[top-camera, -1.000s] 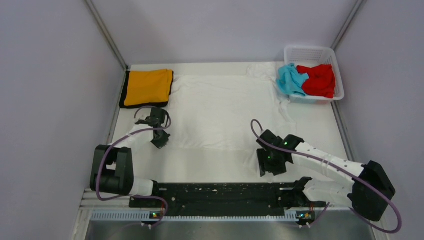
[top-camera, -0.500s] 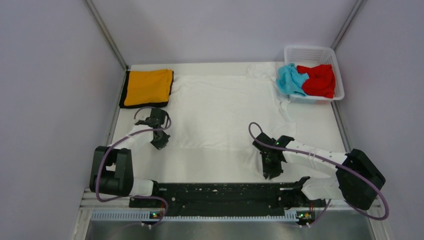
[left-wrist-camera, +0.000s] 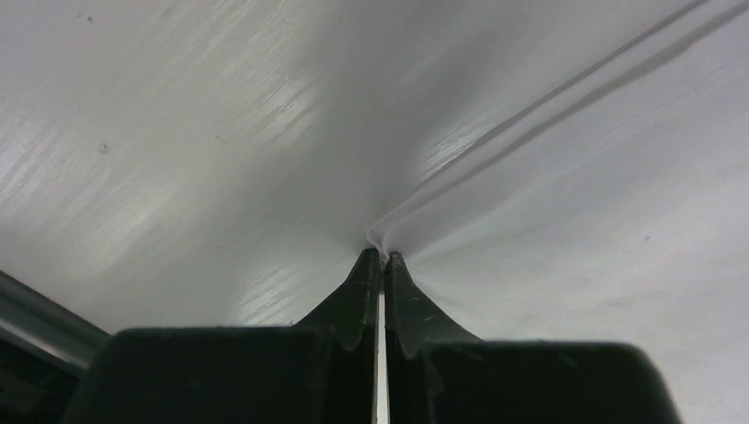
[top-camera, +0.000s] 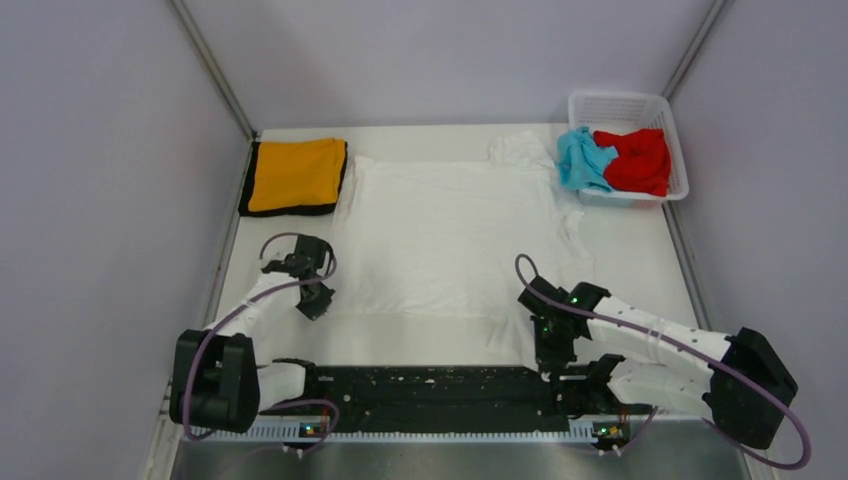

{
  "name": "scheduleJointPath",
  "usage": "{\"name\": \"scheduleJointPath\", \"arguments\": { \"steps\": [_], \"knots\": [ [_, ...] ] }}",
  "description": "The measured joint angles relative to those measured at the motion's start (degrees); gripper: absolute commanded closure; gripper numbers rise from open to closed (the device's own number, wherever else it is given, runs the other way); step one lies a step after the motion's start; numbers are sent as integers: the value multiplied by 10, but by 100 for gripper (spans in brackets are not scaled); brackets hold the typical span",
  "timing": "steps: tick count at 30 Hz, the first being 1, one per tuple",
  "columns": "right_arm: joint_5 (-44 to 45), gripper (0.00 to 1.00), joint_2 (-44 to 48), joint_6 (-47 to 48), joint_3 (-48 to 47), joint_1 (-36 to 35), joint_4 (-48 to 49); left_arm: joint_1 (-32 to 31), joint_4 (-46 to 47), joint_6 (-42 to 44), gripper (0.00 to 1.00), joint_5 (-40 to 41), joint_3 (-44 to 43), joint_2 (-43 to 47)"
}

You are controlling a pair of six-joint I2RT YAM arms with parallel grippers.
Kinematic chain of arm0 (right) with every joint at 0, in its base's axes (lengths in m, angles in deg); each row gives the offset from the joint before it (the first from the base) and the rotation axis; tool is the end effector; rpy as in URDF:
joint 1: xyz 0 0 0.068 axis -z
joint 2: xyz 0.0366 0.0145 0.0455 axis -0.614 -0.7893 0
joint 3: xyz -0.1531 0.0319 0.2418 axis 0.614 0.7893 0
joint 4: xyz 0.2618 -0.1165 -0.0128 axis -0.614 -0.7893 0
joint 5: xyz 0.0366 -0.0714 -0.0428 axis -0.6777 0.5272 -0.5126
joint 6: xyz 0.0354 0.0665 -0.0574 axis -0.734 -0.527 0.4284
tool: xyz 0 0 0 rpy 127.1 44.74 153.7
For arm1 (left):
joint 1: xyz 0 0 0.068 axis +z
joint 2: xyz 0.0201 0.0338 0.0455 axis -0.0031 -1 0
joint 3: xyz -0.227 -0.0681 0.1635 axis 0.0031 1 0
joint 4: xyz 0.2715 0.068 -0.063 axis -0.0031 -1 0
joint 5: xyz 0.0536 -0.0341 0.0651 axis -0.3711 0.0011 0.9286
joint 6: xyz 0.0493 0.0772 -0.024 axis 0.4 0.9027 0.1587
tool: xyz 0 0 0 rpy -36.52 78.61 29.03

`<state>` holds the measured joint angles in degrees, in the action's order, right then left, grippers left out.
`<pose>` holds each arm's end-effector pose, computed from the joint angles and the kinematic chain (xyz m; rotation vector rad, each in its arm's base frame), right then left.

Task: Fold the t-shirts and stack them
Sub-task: Fold the flattened tshirt in 1/3 of the way

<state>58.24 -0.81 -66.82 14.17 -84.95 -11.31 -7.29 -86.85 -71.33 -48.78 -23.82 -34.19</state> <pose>0.1077 0.1198 0.1139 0.0834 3.1095 0.1253 0.2203 -0.0053 0.1140 -1.2364 2.4862 0.1329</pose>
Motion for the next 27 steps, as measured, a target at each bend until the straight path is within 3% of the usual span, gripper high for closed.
{"name": "scheduleJointPath", "arguments": {
  "steps": [9, 27],
  "knots": [
    [23, 100, 0, 21, -59, 21, -38, 0, -17, -2, 100, -23, 7, 29],
    [152, 100, -147, 195, -297, 197, 93, 8, 19, 36, 100, -43, -177, -104]
  ]
}}
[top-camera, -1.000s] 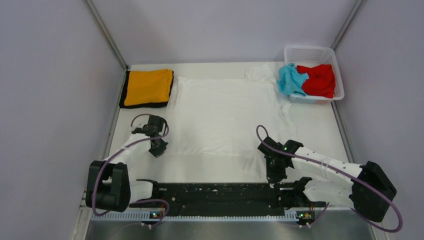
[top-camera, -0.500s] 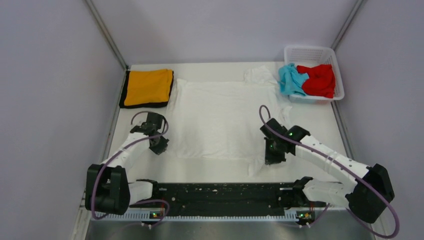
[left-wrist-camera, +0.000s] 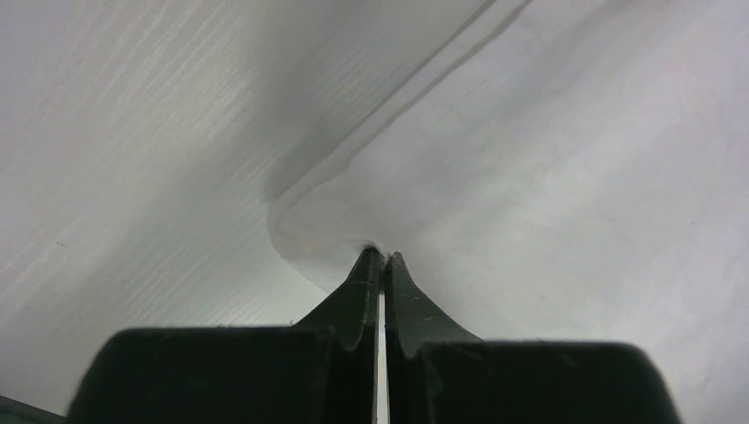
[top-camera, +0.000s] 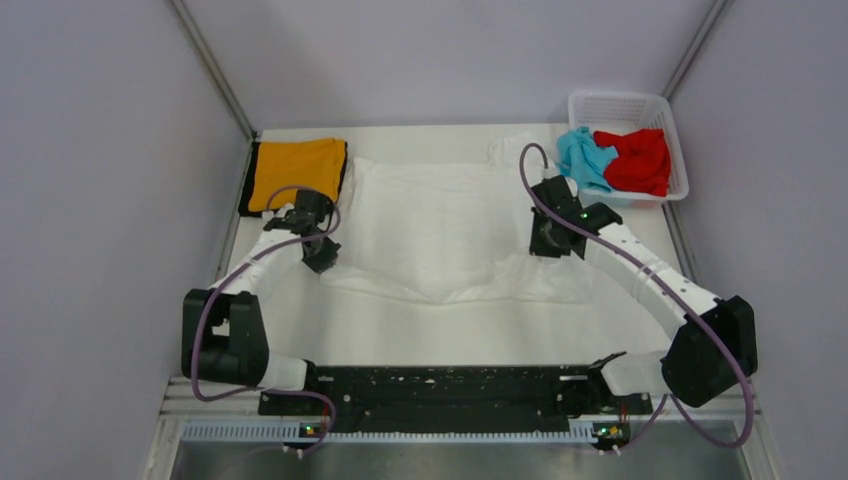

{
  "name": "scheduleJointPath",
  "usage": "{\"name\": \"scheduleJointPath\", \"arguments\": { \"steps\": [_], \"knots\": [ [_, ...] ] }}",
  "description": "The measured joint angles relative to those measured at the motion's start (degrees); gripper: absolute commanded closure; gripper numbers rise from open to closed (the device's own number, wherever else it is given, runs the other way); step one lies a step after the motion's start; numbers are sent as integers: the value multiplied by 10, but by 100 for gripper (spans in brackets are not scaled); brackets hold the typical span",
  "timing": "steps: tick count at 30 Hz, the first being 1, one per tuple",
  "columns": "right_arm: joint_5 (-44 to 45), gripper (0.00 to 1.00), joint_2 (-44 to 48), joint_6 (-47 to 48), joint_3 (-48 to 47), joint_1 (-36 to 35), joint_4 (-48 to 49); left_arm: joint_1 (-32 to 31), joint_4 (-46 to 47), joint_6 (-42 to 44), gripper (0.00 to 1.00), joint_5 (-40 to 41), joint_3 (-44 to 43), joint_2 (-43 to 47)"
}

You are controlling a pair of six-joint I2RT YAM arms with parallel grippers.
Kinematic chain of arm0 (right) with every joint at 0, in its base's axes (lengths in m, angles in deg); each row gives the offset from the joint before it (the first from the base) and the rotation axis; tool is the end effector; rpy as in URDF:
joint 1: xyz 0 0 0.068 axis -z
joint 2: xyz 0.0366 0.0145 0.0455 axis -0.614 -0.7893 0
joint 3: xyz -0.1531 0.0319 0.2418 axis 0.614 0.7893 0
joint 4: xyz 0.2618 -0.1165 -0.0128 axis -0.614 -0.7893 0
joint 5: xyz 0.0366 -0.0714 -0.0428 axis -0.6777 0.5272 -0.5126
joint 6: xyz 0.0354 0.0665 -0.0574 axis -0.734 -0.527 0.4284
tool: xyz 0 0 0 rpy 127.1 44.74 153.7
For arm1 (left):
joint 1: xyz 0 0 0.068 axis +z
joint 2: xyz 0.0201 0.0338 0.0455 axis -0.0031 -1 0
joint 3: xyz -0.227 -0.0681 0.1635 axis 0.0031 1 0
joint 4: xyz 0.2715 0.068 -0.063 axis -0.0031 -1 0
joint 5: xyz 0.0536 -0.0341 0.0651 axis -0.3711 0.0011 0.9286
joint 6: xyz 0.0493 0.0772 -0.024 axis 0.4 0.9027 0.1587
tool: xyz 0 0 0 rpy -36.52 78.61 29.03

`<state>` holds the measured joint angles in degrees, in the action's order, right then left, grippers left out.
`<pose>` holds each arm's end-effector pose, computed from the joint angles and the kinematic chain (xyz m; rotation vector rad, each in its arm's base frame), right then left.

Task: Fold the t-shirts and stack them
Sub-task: Fold the flattened tshirt in 1/3 of the way

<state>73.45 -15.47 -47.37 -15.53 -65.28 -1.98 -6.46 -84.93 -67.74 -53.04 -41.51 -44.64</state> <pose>0.2785 0.1221 0.2338 0.1544 2.5863 0.0590 0.3044 -0.0181 0.1669 -1.1456 2.4274 -0.0524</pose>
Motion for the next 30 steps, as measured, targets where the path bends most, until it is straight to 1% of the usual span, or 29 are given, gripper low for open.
{"name": "scheduleJointPath", "arguments": {
  "steps": [14, 20, 24, 27, 30],
  "knots": [
    [18, 100, -64, 77, -86, 44, 64, 26, 2, 13, 100, 4, -61, -58],
    [14, 100, -98, 100, -114, 65, 80, 28, 3, 22, 100, 14, -109, -90],
    [7, 100, -122, 111, -132, 80, 89, 28, 5, 24, 100, 16, -125, -104],
    [-1, 100, -143, 117, -145, 90, 97, 28, 4, 26, 100, 16, -146, -130],
    [-7, 99, -171, 121, -163, 97, 108, 28, 6, 27, 84, 17, -175, -172]
  ]
}}
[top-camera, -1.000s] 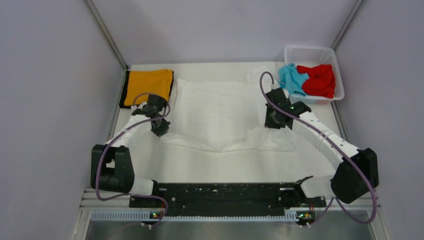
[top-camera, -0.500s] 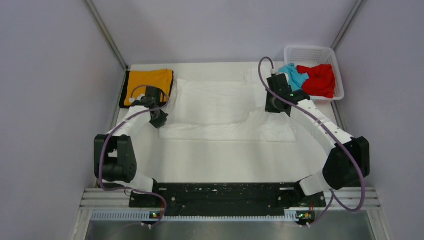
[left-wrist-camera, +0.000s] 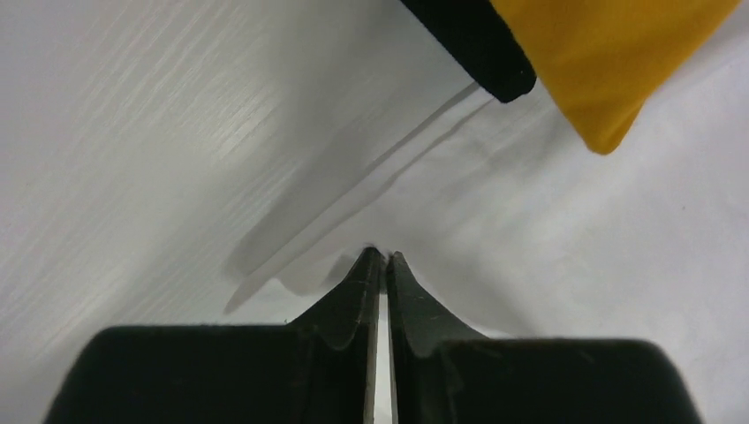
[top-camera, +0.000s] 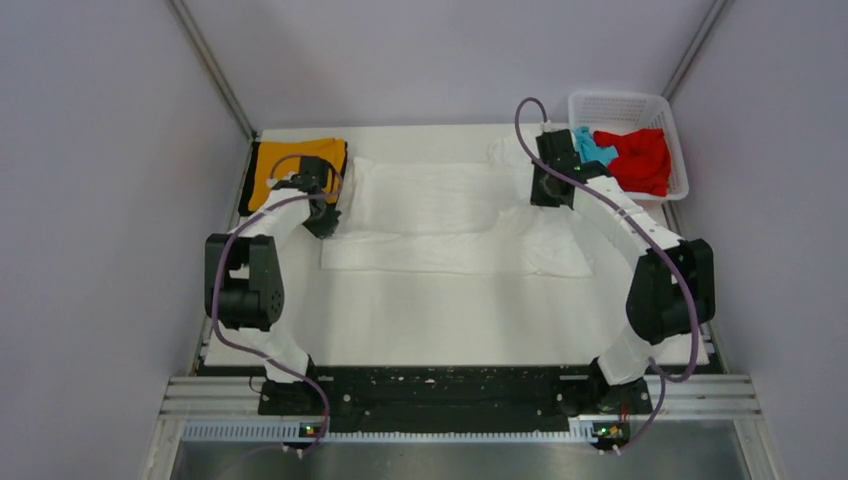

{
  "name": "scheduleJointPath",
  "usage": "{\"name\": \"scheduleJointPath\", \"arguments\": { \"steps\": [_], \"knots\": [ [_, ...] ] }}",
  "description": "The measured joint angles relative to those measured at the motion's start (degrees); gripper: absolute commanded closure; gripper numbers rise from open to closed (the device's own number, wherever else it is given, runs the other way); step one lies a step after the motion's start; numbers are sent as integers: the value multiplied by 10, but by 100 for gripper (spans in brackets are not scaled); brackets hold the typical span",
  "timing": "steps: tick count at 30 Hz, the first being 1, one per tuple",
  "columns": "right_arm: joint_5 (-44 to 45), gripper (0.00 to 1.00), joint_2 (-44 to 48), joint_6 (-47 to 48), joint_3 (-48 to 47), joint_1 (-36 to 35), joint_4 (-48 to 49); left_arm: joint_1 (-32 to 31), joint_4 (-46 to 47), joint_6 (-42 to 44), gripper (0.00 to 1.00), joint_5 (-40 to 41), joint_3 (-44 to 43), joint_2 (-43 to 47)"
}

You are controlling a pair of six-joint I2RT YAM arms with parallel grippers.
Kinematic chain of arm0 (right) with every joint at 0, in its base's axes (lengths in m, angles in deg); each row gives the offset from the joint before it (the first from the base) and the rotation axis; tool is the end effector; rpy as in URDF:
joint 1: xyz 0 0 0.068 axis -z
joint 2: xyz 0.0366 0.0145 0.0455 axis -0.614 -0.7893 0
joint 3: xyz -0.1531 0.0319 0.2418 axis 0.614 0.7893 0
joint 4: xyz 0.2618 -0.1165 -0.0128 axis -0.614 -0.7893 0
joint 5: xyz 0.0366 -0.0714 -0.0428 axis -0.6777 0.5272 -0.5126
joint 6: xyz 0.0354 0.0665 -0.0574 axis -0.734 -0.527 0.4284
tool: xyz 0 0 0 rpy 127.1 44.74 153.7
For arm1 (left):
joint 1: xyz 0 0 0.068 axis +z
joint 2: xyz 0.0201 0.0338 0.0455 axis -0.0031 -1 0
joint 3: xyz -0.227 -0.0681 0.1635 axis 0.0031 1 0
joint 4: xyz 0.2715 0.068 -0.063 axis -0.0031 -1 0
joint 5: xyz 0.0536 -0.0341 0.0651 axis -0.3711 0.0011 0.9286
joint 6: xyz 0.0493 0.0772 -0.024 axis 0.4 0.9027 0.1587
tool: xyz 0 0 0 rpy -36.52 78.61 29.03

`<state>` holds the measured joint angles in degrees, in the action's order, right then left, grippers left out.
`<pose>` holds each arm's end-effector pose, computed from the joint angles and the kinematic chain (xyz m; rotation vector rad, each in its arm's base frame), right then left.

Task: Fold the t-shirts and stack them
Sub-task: Fold the flattened tshirt in 1/3 of the way

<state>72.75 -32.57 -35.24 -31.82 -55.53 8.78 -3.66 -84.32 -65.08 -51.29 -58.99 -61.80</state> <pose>0.3951 0.1061 0.2538 0.1163 2.4308 0.0103 0.3909 -0.0064 0.1714 -1.1464 2.3953 0.0033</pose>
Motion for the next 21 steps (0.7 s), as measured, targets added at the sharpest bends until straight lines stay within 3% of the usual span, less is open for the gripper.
{"name": "scheduleJointPath", "arguments": {
  "steps": [2, 3, 4, 5, 7, 9, 10, 12, 21],
  "knots": [
    [0, 95, -28, 2, -14, 5, 9, 0, 3, 3, 69, 2, -17, -27],
    [1, 86, -46, 4, -25, 7, 15, 0, 3, 3, 58, 4, -26, -42],
    [2, 61, -63, 4, -35, 9, 19, 0, 3, 3, 47, 5, -35, -54],
    [7, 47, -84, 3, -50, 10, 18, 0, 2, 5, 38, 6, -42, -64],
    [18, 37, -140, -1, -99, 15, 12, 0, 1, 8, 20, 4, -53, -72],
    [29, 25, -186, -5, -139, 19, 9, 0, -2, 12, 14, 3, -61, -72],
    [33, 13, -196, -9, -147, 20, 6, 0, -2, 13, 12, 2, -65, -71],
    [37, 2, -199, -11, -146, 21, -7, 0, -1, 14, 10, -2, -67, -63],
    [-32, 1, -55, -50, 38, 17, 47, -41, 16, 33, 9, -56, -59, -21]
  ]
}}
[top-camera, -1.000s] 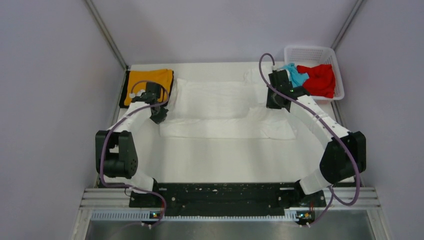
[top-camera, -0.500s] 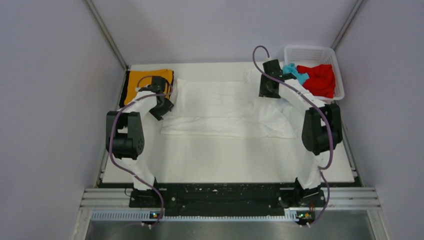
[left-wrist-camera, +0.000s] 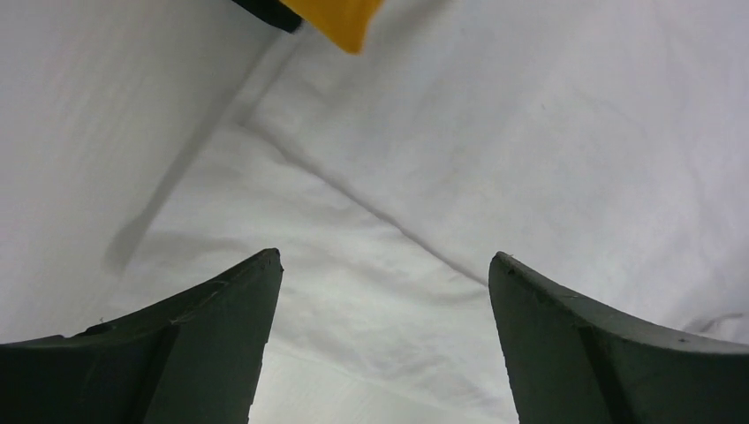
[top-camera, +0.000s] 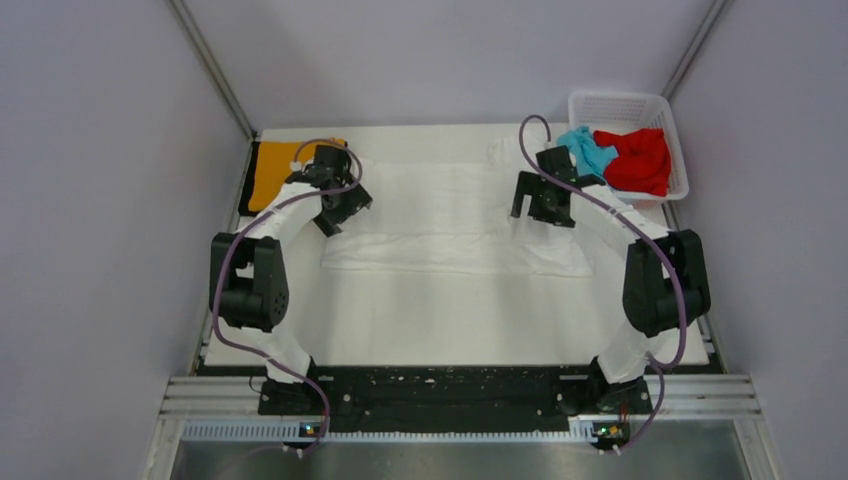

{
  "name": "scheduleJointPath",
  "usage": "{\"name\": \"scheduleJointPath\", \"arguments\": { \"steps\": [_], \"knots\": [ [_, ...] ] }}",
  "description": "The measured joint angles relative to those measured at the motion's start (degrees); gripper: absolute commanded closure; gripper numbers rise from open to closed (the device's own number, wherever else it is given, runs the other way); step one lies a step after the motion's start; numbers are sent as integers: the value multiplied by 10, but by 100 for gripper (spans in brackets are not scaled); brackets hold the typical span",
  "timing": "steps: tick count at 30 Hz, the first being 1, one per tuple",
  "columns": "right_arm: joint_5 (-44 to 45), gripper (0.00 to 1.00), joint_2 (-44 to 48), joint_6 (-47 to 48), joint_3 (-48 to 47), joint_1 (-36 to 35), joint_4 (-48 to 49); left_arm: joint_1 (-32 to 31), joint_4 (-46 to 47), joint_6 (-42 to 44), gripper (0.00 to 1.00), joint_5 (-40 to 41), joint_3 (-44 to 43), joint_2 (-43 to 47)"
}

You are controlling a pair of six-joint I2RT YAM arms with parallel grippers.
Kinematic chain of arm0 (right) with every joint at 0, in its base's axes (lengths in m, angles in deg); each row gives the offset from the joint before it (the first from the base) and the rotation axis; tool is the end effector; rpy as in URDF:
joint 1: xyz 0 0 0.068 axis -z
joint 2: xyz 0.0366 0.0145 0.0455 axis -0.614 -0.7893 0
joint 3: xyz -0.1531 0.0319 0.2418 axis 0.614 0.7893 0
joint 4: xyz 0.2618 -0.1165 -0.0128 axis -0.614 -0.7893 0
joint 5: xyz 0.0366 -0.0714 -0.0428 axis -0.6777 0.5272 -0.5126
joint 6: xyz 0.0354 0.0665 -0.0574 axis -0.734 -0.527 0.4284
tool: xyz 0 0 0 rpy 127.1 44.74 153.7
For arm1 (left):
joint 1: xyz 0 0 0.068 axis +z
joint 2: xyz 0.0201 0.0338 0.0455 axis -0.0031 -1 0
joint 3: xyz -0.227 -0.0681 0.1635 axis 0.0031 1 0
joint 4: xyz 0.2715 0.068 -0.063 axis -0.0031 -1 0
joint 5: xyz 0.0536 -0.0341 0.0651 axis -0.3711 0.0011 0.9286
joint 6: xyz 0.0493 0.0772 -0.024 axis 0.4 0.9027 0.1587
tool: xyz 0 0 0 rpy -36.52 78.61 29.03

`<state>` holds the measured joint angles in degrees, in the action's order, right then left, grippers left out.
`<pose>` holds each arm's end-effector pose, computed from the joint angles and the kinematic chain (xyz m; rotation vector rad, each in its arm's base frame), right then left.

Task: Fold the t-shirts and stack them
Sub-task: Fold the flattened tshirt in 1/3 of the way

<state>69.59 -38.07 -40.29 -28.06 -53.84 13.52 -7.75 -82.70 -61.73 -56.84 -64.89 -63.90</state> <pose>0.4074 0.1018 0.1987 0.2347 2.5126 0.0666 0.4166 -0.0463 0.1934 -0.9546 2.4307 -0.1753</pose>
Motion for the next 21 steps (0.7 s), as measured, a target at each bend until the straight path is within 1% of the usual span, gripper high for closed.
{"name": "scheduleJointPath", "arguments": {
  "steps": [4, 10, 14, 15, 19, 21],
  "knots": [
    [-33, 1, 7, -16, 57, -7, 26, -23, 25, 5, 8, -49, 3, -28],
    [-41, 1, -5, -30, 110, -35, 52, -29, 53, 8, 8, -58, 45, -65],
    [-28, 1, -4, -33, 138, -53, 73, -29, 90, 10, 8, -57, 73, -49],
    [-22, 1, 0, -34, 146, -56, 82, -30, 100, 9, 10, -57, 84, -42],
    [-14, 1, 49, -39, 209, -62, 114, -37, 141, 6, 8, -52, 144, 1],
    [-14, 1, 81, -45, 242, -67, 113, -45, 146, 1, 8, -48, 179, 30]
  ]
}}
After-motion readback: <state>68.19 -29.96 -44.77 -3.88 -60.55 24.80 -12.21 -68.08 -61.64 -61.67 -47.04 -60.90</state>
